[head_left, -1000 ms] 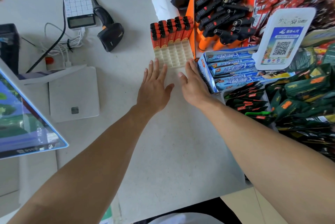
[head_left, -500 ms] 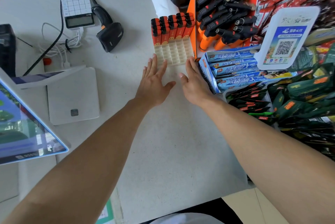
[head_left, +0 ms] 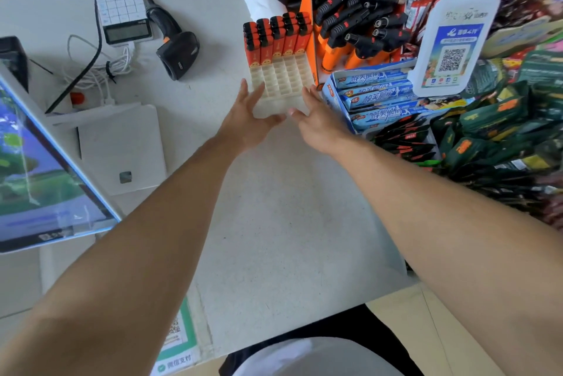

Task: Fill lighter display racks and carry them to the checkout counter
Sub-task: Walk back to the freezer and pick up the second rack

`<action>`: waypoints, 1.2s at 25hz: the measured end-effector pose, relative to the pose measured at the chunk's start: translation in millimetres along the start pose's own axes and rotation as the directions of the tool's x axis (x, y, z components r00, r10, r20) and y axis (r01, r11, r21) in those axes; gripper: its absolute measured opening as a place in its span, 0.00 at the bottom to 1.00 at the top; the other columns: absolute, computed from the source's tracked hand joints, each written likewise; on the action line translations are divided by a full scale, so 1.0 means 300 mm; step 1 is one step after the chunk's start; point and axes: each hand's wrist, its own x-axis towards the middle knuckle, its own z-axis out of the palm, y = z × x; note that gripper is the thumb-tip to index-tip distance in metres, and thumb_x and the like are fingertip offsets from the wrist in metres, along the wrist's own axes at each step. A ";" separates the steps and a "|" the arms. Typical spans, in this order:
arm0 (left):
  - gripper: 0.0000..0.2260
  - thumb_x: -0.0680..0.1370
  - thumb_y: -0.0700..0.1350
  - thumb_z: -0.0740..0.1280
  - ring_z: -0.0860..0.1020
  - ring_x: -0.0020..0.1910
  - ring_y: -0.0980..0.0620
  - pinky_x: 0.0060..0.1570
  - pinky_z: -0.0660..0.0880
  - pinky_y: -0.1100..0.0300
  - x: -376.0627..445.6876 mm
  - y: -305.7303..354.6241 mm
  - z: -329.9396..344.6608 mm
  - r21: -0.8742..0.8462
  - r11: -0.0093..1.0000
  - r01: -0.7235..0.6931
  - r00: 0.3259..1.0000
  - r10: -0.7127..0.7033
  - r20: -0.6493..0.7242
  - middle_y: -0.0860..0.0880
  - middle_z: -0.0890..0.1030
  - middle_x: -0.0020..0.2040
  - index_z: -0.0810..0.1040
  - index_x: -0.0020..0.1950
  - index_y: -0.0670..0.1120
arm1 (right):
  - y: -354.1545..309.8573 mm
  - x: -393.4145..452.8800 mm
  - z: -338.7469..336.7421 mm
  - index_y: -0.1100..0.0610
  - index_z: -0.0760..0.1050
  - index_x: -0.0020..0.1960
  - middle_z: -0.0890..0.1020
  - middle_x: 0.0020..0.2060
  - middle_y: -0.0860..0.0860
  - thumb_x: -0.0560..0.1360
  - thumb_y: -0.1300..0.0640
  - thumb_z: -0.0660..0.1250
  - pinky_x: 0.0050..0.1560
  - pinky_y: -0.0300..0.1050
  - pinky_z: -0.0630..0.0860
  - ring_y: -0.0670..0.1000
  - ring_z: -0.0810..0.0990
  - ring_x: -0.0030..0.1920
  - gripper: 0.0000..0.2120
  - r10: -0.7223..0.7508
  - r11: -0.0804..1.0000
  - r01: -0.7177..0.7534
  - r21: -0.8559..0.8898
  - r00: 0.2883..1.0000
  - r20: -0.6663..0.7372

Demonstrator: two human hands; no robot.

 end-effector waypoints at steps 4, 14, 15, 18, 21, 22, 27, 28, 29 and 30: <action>0.36 0.79 0.61 0.68 0.55 0.81 0.51 0.73 0.60 0.58 -0.121 0.028 0.072 0.011 0.997 -0.073 0.995 0.073 -0.074 0.53 0.47 0.84 0.58 0.82 0.53 | 0.021 -0.166 0.012 0.54 0.54 0.81 0.57 0.80 0.51 0.84 0.47 0.59 0.76 0.42 0.51 0.50 0.56 0.79 0.30 -0.035 0.977 0.052 0.208 0.996 -0.084; 0.26 0.79 0.56 0.70 0.72 0.70 0.48 0.63 0.65 0.61 -0.374 0.341 0.339 0.198 0.920 -0.339 0.938 0.347 -0.003 0.48 0.76 0.70 0.72 0.75 0.48 | 0.292 -0.679 -0.297 0.54 0.65 0.77 0.70 0.74 0.52 0.82 0.51 0.63 0.68 0.38 0.69 0.50 0.71 0.71 0.24 0.017 0.876 0.170 0.451 0.925 -0.380; 0.26 0.79 0.56 0.70 0.74 0.67 0.48 0.60 0.65 0.63 -0.400 0.403 0.382 0.208 0.903 -0.375 0.924 0.382 0.010 0.49 0.77 0.68 0.73 0.74 0.49 | 0.354 -0.737 -0.336 0.52 0.65 0.77 0.69 0.74 0.51 0.82 0.49 0.63 0.69 0.42 0.69 0.50 0.71 0.71 0.25 0.027 0.882 0.173 0.439 0.910 -0.413; 0.24 0.79 0.57 0.70 0.73 0.68 0.50 0.60 0.66 0.61 -0.502 0.602 0.599 0.234 0.818 -0.525 0.851 0.510 0.127 0.50 0.75 0.71 0.73 0.74 0.51 | 0.615 -0.940 -0.436 0.48 0.64 0.77 0.69 0.74 0.47 0.83 0.46 0.62 0.68 0.49 0.72 0.48 0.71 0.70 0.25 0.115 0.906 0.121 0.405 0.852 -0.510; 0.24 0.80 0.57 0.69 0.71 0.70 0.48 0.65 0.65 0.60 -0.627 0.771 0.933 0.277 0.676 -0.683 0.728 0.603 0.325 0.47 0.74 0.71 0.73 0.74 0.50 | 0.953 -1.158 -0.505 0.49 0.67 0.75 0.72 0.71 0.48 0.81 0.47 0.64 0.65 0.51 0.74 0.49 0.73 0.68 0.24 0.250 0.908 0.021 0.419 0.776 -0.579; 0.24 0.80 0.57 0.69 0.71 0.71 0.47 0.66 0.64 0.61 -0.671 0.820 1.055 0.293 0.635 -0.715 0.697 0.618 0.363 0.46 0.75 0.70 0.73 0.73 0.48 | 1.081 -1.230 -0.515 0.50 0.69 0.74 0.73 0.70 0.50 0.81 0.49 0.65 0.65 0.52 0.74 0.50 0.74 0.67 0.23 0.310 0.894 -0.023 0.446 0.751 -0.583; 0.25 0.77 0.50 0.73 0.73 0.69 0.41 0.69 0.67 0.52 -0.834 1.005 1.554 0.319 0.533 -0.783 0.620 0.641 0.452 0.40 0.77 0.68 0.76 0.71 0.41 | 1.582 -1.530 -0.540 0.51 0.75 0.69 0.79 0.62 0.51 0.77 0.47 0.69 0.63 0.51 0.74 0.53 0.79 0.60 0.21 0.499 0.823 -0.149 0.549 0.651 -0.572; 0.25 0.77 0.49 0.74 0.72 0.69 0.41 0.69 0.66 0.53 -0.857 1.033 1.636 0.304 0.542 -0.784 0.618 0.632 0.467 0.40 0.76 0.68 0.75 0.71 0.41 | 1.658 -1.573 -0.541 0.52 0.76 0.68 0.80 0.61 0.51 0.77 0.49 0.70 0.62 0.50 0.74 0.53 0.80 0.59 0.20 0.530 0.810 -0.172 0.560 0.623 -0.575; 0.25 0.77 0.48 0.75 0.72 0.70 0.41 0.68 0.65 0.55 -0.878 1.053 1.716 0.293 0.556 -0.778 0.622 0.616 0.483 0.40 0.76 0.69 0.75 0.71 0.41 | 1.728 -1.610 -0.538 0.52 0.77 0.66 0.81 0.60 0.51 0.77 0.51 0.71 0.61 0.50 0.75 0.54 0.80 0.57 0.19 0.563 0.788 -0.177 0.589 0.594 -0.575; 0.25 0.77 0.48 0.75 0.72 0.70 0.42 0.68 0.65 0.55 -0.898 1.066 1.795 0.286 0.571 -0.769 0.628 0.594 0.503 0.41 0.76 0.69 0.75 0.71 0.41 | 1.795 -1.644 -0.527 0.52 0.77 0.66 0.81 0.60 0.51 0.76 0.52 0.72 0.60 0.51 0.75 0.55 0.81 0.56 0.19 0.598 0.756 -0.176 0.630 0.575 -0.558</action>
